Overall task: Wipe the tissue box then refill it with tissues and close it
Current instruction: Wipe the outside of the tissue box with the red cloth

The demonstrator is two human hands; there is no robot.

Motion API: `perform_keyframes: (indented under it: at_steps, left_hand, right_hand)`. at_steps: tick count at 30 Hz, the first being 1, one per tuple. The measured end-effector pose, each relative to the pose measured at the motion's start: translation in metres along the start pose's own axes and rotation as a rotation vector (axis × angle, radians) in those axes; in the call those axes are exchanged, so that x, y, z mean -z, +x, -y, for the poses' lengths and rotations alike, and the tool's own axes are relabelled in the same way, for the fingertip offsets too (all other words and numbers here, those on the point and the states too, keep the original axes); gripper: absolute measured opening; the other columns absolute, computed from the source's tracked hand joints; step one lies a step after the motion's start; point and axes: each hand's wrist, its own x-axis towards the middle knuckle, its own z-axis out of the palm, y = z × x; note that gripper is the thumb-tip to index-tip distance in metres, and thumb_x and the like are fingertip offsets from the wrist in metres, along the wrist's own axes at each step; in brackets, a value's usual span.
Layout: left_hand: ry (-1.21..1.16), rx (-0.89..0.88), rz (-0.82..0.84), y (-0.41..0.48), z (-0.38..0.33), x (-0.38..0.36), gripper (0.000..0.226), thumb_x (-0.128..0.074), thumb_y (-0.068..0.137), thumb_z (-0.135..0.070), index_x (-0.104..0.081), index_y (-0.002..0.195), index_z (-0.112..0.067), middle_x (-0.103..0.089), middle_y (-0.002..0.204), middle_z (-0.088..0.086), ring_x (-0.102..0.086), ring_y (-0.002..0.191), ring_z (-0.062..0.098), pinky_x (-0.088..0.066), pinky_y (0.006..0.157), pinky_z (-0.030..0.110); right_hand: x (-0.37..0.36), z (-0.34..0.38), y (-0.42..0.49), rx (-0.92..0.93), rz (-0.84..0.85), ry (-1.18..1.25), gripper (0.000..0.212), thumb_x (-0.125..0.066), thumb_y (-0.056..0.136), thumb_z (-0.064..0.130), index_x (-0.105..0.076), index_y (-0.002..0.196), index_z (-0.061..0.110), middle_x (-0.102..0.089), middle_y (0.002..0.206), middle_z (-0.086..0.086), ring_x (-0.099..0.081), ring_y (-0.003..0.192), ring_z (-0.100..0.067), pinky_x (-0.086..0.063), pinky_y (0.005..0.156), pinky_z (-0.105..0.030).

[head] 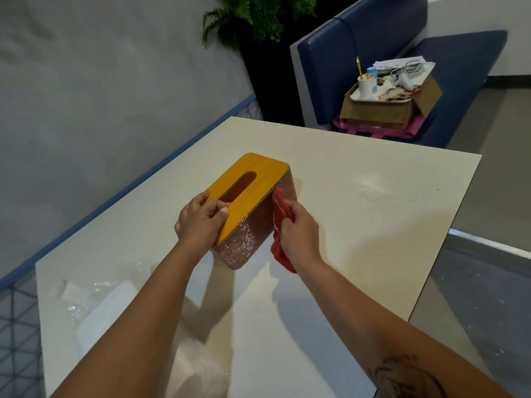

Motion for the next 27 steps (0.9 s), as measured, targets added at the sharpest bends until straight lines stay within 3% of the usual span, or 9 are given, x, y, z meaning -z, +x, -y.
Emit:
perform_keyframes:
  at_steps: [6,12,17,22,27]
  left_hand:
    - [-0.017,0.0,-0.001,0.001,0.0,-0.001,0.017,-0.045,0.095,-0.037,-0.061,0.098,-0.033,-0.032,0.149,-0.005,-0.023,0.138,0.024,-0.015,0.11,0.048]
    - [0.009,-0.001,-0.008,0.002,0.0,-0.002,0.021,-0.044,0.095,-0.038,-0.063,0.102,-0.03,-0.032,0.149,-0.004,-0.023,0.138,0.024,-0.017,0.11,0.048]
    - [-0.003,0.001,-0.006,0.001,0.0,-0.001,0.02,-0.044,0.095,-0.037,-0.062,0.1,-0.031,-0.032,0.149,-0.004,-0.023,0.138,0.025,-0.016,0.11,0.049]
    - [-0.005,0.004,-0.004,0.001,0.0,-0.001,0.021,-0.044,0.095,-0.038,-0.063,0.101,-0.03,-0.031,0.149,-0.004,-0.023,0.138,0.025,-0.016,0.11,0.049]
    - [-0.004,0.001,0.004,0.001,0.0,-0.001,0.018,-0.044,0.095,-0.037,-0.061,0.098,-0.032,-0.032,0.149,-0.004,-0.023,0.138,0.024,-0.016,0.111,0.049]
  right_hand:
    - [-0.016,-0.009,-0.019,0.033,0.043,0.027,0.042,-0.037,0.083,0.016,-0.063,0.116,0.023,-0.065,0.092,-0.007,-0.063,0.083,-0.032,-0.054,0.076,-0.043]
    - [-0.023,-0.012,-0.03,0.023,0.059,0.054,0.041,-0.038,0.082,0.018,-0.065,0.113,0.022,-0.068,0.093,-0.009,-0.064,0.088,-0.036,-0.054,0.076,-0.045]
    - [-0.017,-0.009,-0.034,-0.044,0.114,0.076,0.034,-0.042,0.091,0.003,-0.068,0.108,0.017,-0.068,0.092,-0.013,-0.063,0.083,-0.036,-0.055,0.072,-0.041]
    - [-0.001,0.0,-0.024,-0.214,0.229,0.16,0.036,-0.047,0.082,-0.006,-0.069,0.083,0.022,-0.069,0.08,-0.012,-0.065,0.067,-0.031,-0.055,0.064,-0.037]
    - [0.025,0.009,-0.007,-0.349,0.22,0.312,0.04,-0.042,0.075,-0.012,-0.066,0.099,0.01,-0.066,0.077,-0.017,-0.064,0.062,-0.029,-0.055,0.066,-0.039]
